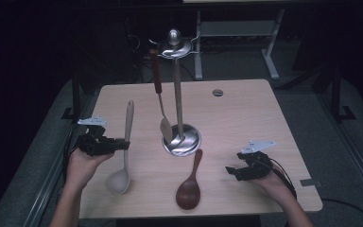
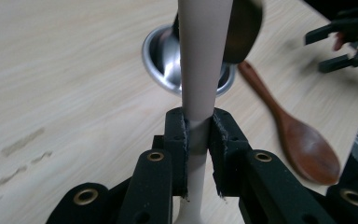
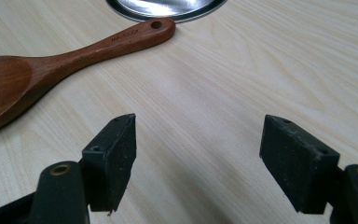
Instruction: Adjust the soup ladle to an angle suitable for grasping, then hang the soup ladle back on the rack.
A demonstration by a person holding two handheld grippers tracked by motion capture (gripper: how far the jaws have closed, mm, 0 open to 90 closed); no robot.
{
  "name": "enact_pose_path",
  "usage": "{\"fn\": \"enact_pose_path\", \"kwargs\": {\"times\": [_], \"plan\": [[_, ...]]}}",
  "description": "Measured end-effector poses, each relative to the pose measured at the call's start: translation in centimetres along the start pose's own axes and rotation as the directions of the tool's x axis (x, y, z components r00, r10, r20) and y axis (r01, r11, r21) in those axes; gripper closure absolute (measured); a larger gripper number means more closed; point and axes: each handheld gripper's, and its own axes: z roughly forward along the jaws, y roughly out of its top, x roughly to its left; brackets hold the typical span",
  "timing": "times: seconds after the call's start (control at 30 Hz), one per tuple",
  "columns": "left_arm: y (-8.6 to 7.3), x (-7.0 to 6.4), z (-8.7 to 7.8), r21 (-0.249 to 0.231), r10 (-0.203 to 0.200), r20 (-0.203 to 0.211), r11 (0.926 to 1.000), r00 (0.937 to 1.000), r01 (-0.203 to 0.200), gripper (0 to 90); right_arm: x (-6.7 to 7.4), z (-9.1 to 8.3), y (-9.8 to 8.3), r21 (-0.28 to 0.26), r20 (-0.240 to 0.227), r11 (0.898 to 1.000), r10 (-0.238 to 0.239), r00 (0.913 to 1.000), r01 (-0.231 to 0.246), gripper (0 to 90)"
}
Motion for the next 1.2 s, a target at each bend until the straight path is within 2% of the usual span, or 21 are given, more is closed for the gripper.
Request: {"fn": "enact_pose_path", "kwargs": {"times": [0.37,0.53,0.73,0.87,1.0,1.2], "plan": [[1.2,-2.6,-0.6,-0.060,0.070,0.046,0.9959,0.9965,-0.067,78.0,-0.1,-0.3,0.1,-0.027,0.003,1.000,0.000,1.0000,0.000,27.8],[2.1,-4.3,-0.9,-0.099,0.122,0.069,0.9884,0.9902,-0.115,78.0,-0.1,-0.6,0.5,-0.052,-0.015,0.999,0.013,0.9998,-0.014,30.8],[2.8,-6.1,-0.9,-0.150,0.159,0.096,0.9782,0.9826,-0.144,78.0,0.3,-1.1,1.2,-0.089,-0.038,0.996,0.023,0.9990,-0.026,38.0],[3.5,-7.2,-0.3,-0.170,0.194,0.106,0.9698,0.9752,-0.175,78.0,0.6,-1.7,2.2,-0.141,-0.053,0.988,0.050,0.9974,-0.057,43.1],[4.3,-8.1,0.5,-0.188,0.219,0.116,0.9625,0.9687,-0.196,77.9,0.7,-2.2,3.2,-0.169,-0.044,0.982,0.073,0.9963,-0.080,50.2],[5.7,-9.3,2.0,-0.207,0.256,0.117,0.9512,0.9595,-0.229,77.9,0.6,-3.4,5.1,-0.238,-0.054,0.964,0.109,0.9926,-0.118,63.3]]}}
